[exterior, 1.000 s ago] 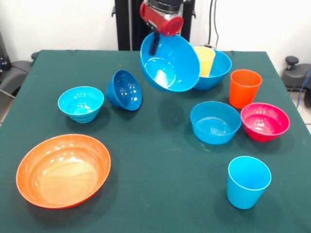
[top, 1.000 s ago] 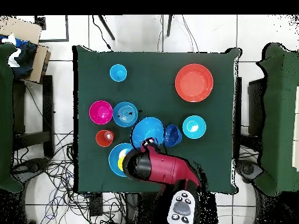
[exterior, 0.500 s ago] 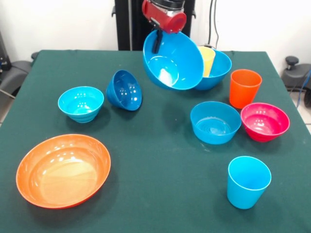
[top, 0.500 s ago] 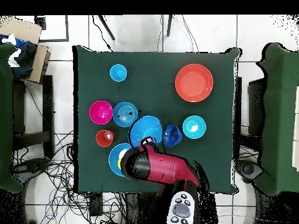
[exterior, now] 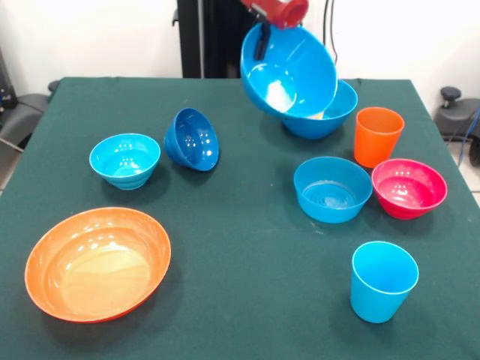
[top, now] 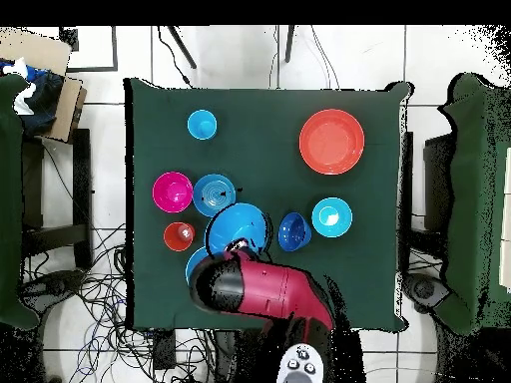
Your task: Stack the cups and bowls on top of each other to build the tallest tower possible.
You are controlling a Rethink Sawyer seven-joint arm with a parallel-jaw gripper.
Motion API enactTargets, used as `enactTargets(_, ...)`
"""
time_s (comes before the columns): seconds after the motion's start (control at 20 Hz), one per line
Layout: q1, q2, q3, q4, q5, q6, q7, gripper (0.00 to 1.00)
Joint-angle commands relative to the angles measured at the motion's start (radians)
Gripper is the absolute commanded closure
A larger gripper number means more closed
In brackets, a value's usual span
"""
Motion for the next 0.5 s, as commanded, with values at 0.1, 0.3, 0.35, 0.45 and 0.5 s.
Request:
enactTargets(0.1, -0.012, -0.115, 0.091, 0.132, 0.022, 0.083, 0.012, 1.00)
enactTargets(0.3, -0.013, -0.101, 0.103, 0.144, 0.026, 0.058, 0.030, 1.00)
enactTargets(0.35, -0.012, -0.101, 0.106, 0.146, 0.030, 0.057, 0.034, 1.00)
enactTargets(0.45, -0.003, -0.106, 0.108, 0.153, 0.035, 0.051, 0.044, 1.00)
enactTargets(0.5, 0.003, -0.112, 0.107, 0.155, 0.038, 0.054, 0.050, 1.00)
